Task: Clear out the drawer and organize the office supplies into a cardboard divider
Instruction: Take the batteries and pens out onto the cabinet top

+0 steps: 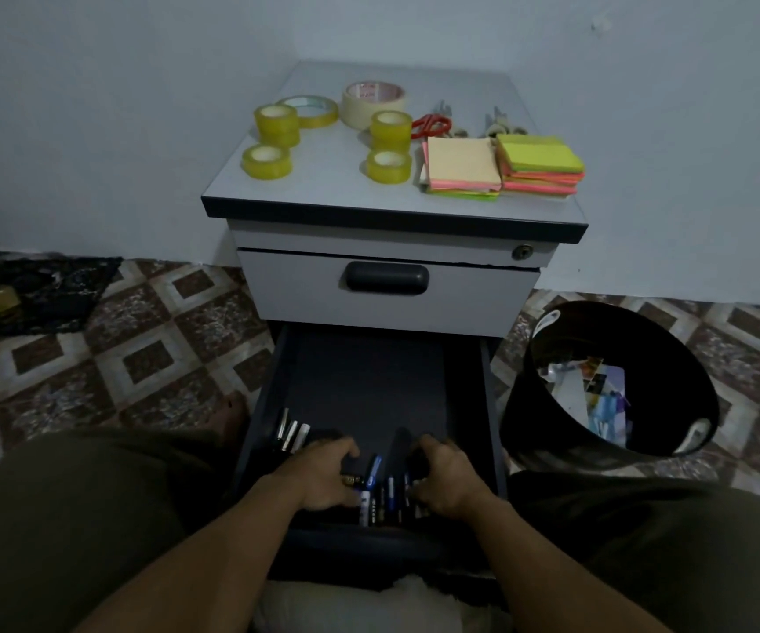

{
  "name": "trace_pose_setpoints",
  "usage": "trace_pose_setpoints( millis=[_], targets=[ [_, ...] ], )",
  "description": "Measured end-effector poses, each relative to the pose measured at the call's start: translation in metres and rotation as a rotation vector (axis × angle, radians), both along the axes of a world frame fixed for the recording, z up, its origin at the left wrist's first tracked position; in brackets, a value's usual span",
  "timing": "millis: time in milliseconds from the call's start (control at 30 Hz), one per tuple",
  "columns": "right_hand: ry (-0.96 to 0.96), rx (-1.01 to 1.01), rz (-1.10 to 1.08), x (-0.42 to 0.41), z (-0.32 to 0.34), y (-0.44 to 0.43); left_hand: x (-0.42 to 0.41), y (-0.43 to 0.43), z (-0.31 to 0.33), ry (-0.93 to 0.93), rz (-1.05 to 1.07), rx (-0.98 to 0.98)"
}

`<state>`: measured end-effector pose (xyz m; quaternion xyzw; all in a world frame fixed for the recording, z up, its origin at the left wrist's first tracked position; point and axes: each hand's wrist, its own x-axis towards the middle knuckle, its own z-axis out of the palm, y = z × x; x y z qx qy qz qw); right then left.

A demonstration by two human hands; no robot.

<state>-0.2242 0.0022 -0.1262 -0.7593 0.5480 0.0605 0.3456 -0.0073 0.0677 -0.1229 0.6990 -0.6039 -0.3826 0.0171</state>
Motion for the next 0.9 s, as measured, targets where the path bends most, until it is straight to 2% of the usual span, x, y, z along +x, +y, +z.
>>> trace_pose_setpoints(
  millis=[133,400,600,767,900],
  targets=[
    [0.078,0.029,-0.038,0.007,-0.002,0.005,0.0,0.001,-0.004,-0.099,-0.102,-0.035],
    [-0.079,-0.046,-0.108,0.01,-0.002,0.003,0.004,-0.002,-0.011,-0.047,0.072,-0.157],
    [0.032,-0.025,-0.132,0.01,-0.003,0.001,0.005,-0.004,-0.013,-0.019,0.101,-0.155],
    [-0.092,0.029,-0.153,0.015,-0.013,0.002,0.002,-0.006,-0.017,-0.051,0.099,-0.137],
    [-0.135,0.05,-0.118,0.011,-0.01,0.002,0.002,-0.008,-0.018,0.004,0.165,-0.102]
  ],
)
